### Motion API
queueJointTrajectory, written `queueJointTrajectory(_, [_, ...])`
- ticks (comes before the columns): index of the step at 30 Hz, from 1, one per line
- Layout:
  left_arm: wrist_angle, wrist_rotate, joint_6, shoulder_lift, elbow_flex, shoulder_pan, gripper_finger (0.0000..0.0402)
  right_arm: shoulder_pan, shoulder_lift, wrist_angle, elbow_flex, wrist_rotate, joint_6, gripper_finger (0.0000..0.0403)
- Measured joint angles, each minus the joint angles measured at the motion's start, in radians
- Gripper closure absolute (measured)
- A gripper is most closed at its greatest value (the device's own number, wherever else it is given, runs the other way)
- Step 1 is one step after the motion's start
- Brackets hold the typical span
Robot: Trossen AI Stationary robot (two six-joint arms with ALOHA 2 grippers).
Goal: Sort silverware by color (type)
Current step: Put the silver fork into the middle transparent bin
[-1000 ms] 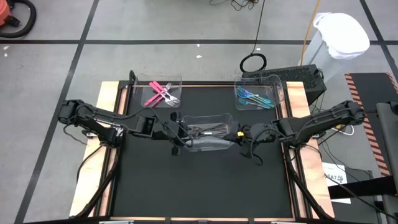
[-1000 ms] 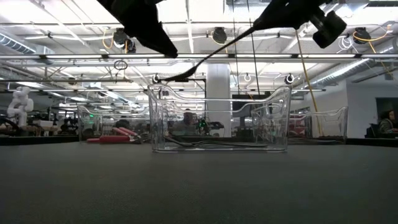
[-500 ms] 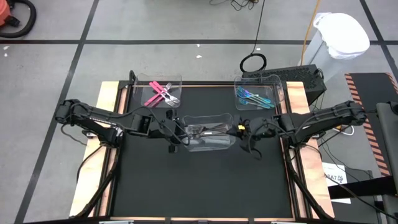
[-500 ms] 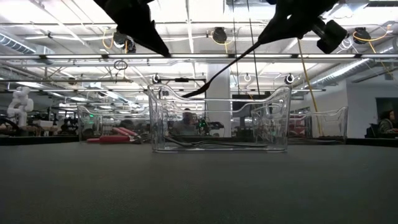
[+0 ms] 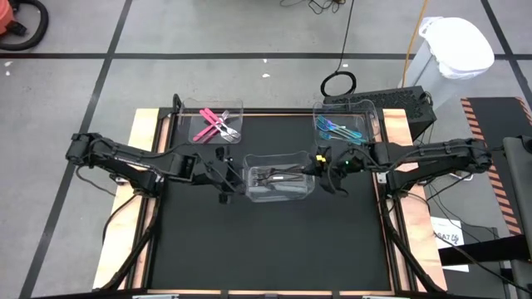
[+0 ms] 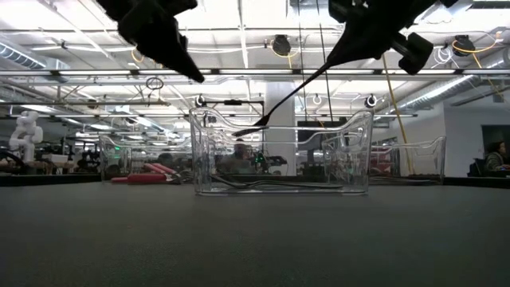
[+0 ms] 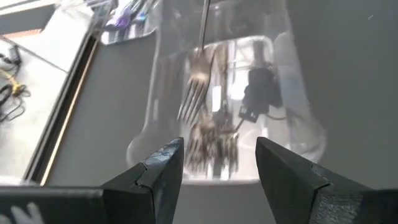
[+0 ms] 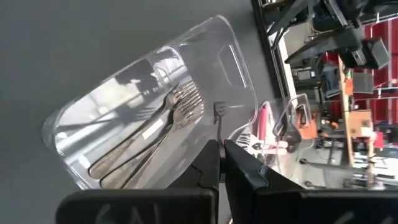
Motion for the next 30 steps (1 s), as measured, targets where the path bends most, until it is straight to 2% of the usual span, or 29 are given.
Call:
queueJointTrajectory(10, [0.142,-0.022,-0.002,-0.192,-0.171,0.018,0.0201,-0.104,0.041,0.011,0.000,-0.202,-0.021,0.0399])
queueJointTrajectory(18, [0.168,-0.021,-0.002,-0.242,-0.232,0.018,0.0201,-0.118,0.146,0.079,0.001,-0.203,-0.082,0.0399])
queueJointTrajectory(30, [0.173,-0.021,0.023,-0.242,-0.234,0.018,0.0201,-0.122,0.237,0.148,0.001,-0.202,-0.140,0.0399])
